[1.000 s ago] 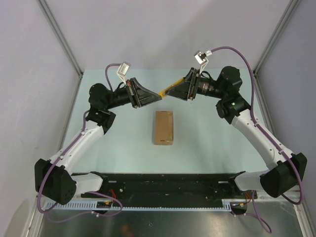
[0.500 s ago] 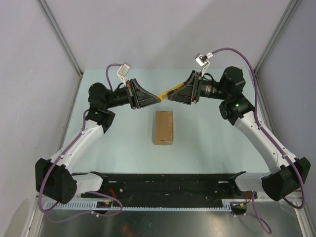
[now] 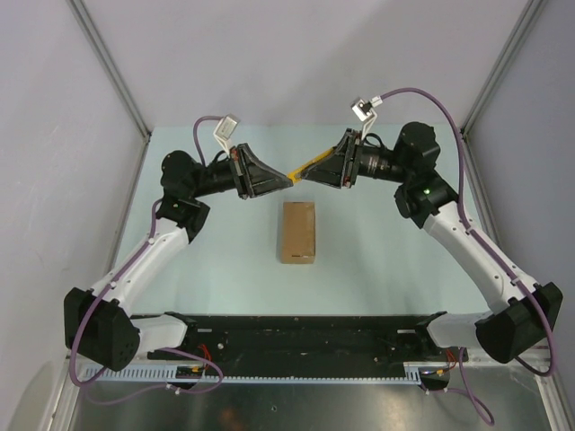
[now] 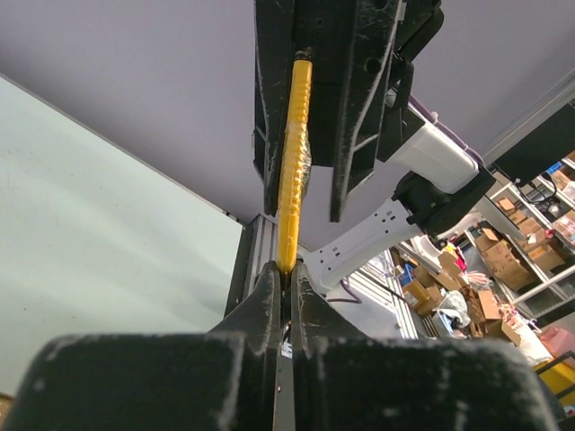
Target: Unpack the express box
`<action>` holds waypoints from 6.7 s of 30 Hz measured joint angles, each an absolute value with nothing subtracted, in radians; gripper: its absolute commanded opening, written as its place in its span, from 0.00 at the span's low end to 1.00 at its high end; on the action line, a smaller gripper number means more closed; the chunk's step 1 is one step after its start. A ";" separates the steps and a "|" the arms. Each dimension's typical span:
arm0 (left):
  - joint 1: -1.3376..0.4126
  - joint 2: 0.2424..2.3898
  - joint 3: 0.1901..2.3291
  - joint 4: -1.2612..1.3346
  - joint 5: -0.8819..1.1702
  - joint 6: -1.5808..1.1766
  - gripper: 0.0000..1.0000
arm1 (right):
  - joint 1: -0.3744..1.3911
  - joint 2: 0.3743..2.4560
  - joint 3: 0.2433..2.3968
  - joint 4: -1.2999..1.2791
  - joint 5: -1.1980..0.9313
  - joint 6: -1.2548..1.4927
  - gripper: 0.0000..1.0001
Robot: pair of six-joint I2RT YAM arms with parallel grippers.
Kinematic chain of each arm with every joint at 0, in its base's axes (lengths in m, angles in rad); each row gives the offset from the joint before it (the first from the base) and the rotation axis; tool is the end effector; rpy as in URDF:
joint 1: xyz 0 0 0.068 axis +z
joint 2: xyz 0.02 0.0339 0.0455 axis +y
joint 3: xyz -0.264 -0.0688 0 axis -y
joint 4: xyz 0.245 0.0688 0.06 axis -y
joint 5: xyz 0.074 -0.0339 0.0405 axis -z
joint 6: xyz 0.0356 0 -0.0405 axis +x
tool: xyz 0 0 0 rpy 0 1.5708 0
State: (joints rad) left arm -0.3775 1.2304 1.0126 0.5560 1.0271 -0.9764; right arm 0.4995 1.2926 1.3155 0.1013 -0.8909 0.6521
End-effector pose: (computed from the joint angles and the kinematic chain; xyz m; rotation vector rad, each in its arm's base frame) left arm 0.2409 -0.1283 0.3987 0.6000 1.5332 -1.7052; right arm 0.2384 0.1616 0.4449 -0.6956 1.5601 1.5283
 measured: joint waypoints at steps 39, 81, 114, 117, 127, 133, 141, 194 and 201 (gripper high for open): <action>-0.329 1.236 0.903 0.555 1.028 -0.936 0.44 | 0.440 1.254 1.317 0.032 -0.751 0.626 0.00; -0.405 1.716 0.838 -0.019 0.536 -0.947 0.47 | 0.839 1.390 0.741 0.290 0.566 0.343 0.00; -0.399 1.726 0.827 0.016 0.561 -1.022 0.39 | 0.823 1.514 0.781 0.307 0.500 0.347 0.00; -0.397 1.729 0.827 0.019 0.570 -1.022 0.39 | 0.823 1.515 0.783 0.306 0.503 0.347 0.00; -0.390 1.733 0.826 0.022 0.581 -1.028 0.37 | 0.842 1.516 0.784 0.297 0.532 0.310 0.00; -0.390 1.734 0.826 0.021 0.581 -1.048 0.35 | 0.867 1.522 0.793 0.278 0.562 0.280 0.00; -0.390 1.735 0.826 0.019 0.580 -1.093 0.32 | 0.881 1.522 0.799 0.244 0.572 0.281 0.00; -0.403 1.857 1.241 -0.035 0.439 -0.491 0.61 | 0.739 1.561 0.889 0.127 0.186 0.141 0.00; -0.403 1.898 1.239 -0.100 0.473 -0.375 0.50 | 0.738 1.562 0.889 0.133 0.159 0.118 0.00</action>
State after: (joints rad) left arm -0.4030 1.8984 1.2392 -0.0998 0.4728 -0.3752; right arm 0.7380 1.5620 0.8890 0.1329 0.1589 0.1177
